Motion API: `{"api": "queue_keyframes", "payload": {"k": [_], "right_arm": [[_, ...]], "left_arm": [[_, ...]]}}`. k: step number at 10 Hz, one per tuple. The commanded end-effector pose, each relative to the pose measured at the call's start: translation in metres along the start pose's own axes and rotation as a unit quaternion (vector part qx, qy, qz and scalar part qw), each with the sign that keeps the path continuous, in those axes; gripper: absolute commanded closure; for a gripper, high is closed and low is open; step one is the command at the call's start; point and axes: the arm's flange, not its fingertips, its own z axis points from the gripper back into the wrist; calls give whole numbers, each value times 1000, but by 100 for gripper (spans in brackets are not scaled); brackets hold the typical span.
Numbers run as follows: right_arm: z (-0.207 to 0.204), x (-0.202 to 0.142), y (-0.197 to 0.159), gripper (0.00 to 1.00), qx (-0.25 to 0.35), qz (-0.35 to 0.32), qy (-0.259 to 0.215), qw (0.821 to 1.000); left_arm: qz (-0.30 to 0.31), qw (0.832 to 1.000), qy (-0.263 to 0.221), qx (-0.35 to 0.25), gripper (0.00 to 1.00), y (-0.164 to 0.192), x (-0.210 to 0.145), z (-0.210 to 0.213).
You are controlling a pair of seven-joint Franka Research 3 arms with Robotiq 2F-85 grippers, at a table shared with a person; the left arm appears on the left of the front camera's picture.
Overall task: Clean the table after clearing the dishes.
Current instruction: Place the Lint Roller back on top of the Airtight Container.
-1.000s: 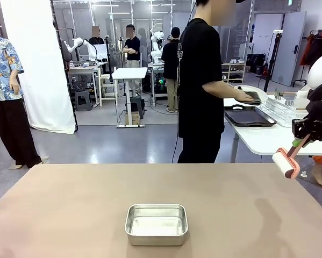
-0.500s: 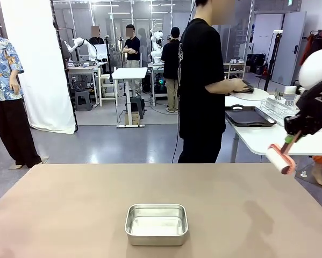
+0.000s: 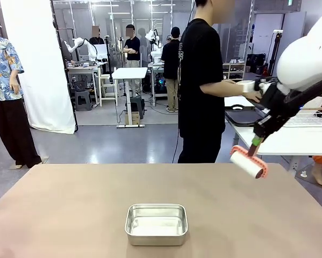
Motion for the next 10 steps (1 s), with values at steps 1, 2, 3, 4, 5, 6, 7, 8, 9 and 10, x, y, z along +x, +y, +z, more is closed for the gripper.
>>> {"api": "queue_keyframes", "payload": {"k": [1, 2, 3, 4, 5, 6, 7, 8, 9, 10], "right_arm": [[7, -2, 36, 78, 40, 95, -21, 994], [11, 7, 66, 78, 69, 146, -23, 987], [9, 15, 104, 78, 99, 210, -18, 972], [3, 24, 133, 78, 117, 257, -13, 959], [-6, 33, 161, 78, 123, 293, -3, 948], [-16, 41, 187, 78, 127, 328, 9, 936], [-26, 44, 212, 78, 122, 365, 12, 923], [-34, 48, 227, 78, 125, 400, 6, 908], [-41, 55, 242, 78, 128, 424, 10, 896], [-45, 59, 253, 78, 130, 446, 7, 886]], "left_arm": [[-2, 1000, -3, -1, 0, -2, -4, 1], [-2, 1000, -3, -1, 0, -2, -4, 1], [-2, 1000, -3, -1, 0, -2, -4, 1], [-2, 1000, -3, -1, 0, -2, -4, 1], [-2, 1000, -3, -1, 0, -2, -4, 1], [-2, 1000, -3, -1, 0, -2, -4, 1], [-2, 1000, -3, -1, 0, -2, -4, 1], [-2, 1000, -3, -1, 0, -2, -4, 1], [-2, 1000, -3, -1, 0, -2, -4, 1], [-2, 1000, -3, -1, 0, -2, -4, 1]]}}
